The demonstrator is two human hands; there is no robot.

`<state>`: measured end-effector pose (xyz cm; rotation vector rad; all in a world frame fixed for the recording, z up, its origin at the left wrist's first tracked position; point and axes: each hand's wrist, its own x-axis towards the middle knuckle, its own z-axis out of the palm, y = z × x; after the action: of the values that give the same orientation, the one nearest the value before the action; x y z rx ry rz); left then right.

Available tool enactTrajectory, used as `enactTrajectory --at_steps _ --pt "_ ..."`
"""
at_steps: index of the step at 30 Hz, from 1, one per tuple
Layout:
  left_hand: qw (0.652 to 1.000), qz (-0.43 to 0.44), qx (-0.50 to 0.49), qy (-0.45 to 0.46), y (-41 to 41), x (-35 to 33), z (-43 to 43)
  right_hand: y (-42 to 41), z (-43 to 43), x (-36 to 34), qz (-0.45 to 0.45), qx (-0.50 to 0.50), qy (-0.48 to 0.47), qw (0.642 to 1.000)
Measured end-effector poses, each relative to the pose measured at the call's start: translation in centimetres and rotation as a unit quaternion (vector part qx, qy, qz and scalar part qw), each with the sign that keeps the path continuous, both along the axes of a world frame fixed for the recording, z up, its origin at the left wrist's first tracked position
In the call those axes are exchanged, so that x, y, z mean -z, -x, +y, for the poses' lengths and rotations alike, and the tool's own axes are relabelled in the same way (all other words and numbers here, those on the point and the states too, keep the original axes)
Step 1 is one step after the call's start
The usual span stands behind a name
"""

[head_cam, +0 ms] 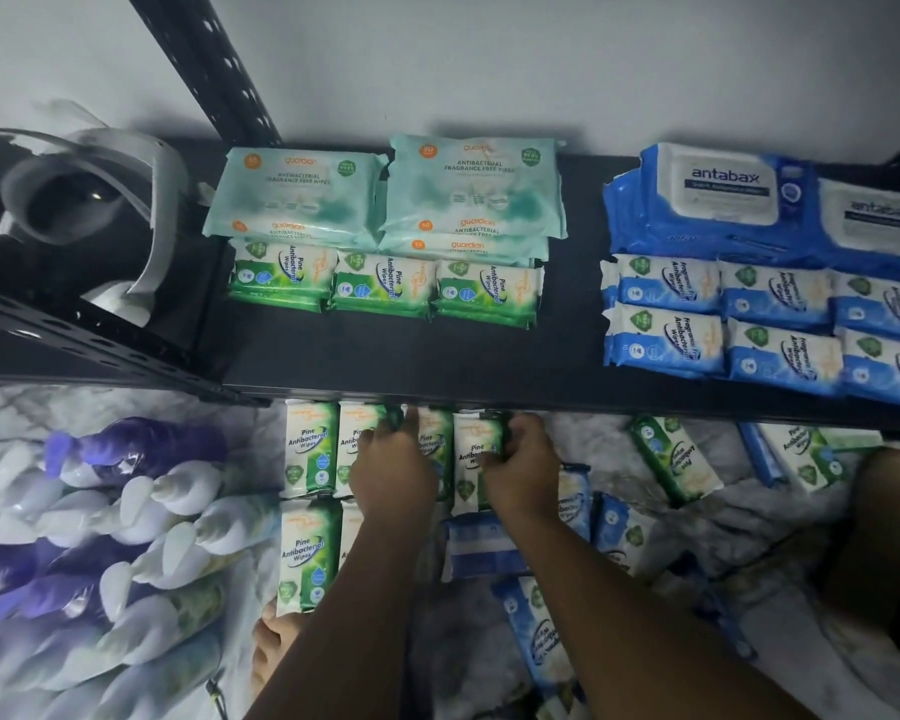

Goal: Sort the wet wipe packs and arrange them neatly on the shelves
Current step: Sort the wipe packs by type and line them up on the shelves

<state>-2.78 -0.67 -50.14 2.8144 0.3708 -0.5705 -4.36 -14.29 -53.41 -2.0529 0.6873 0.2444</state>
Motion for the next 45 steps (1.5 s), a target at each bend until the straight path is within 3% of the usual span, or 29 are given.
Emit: enactTrajectory --at_steps 4,9,13,18,24,28,31,37,40,45 --pt "1.0 0.008 -0.01 0.014 0.6 0.1 -0.1 0.4 -0.5 -0.3 0.015 -0.001 0.03 0.999" --pt "0.985 -0.14 -0.002 0.104 2.5 -0.1 -2.2 3.6 -4.5 -1.2 -0.01 0.0 0.022 1.0" --pt "0.975 -0.123 0.084 0.163 2.8 -1.6 -6.8 6.8 -10.4 -3.0 -0.036 -0.003 0.063 0.997" --pt "0.948 -0.098 0.212 0.217 4.4 -3.0 -12.9 10.3 -18.2 -5.2 0.0 0.069 0.1 0.993" --pt "0.926 -0.079 0.305 0.209 4.7 -3.5 -18.5 10.6 -25.8 -7.9 0.044 0.141 0.117 0.982" --pt "0.91 -0.036 0.385 0.151 3.6 -1.7 -21.0 9.3 -29.7 -7.8 0.076 0.119 0.1 0.985" --pt "0.893 0.008 0.436 0.108 1.8 -1.7 -22.8 7.4 -31.9 -6.9 0.075 0.091 0.176 0.977" --pt "0.84 -0.011 0.539 0.062 -1.2 1.8 -24.7 4.6 -33.9 -3.5 0.149 -0.036 0.25 0.956" --pt "0.827 -0.004 0.563 -0.001 -1.5 2.8 -25.4 4.1 -33.7 -2.2 0.171 -0.016 0.249 0.953" --pt "0.828 -0.067 0.556 -0.022 -0.6 4.3 -25.7 4.2 -32.6 -1.4 0.198 0.022 0.24 0.95"
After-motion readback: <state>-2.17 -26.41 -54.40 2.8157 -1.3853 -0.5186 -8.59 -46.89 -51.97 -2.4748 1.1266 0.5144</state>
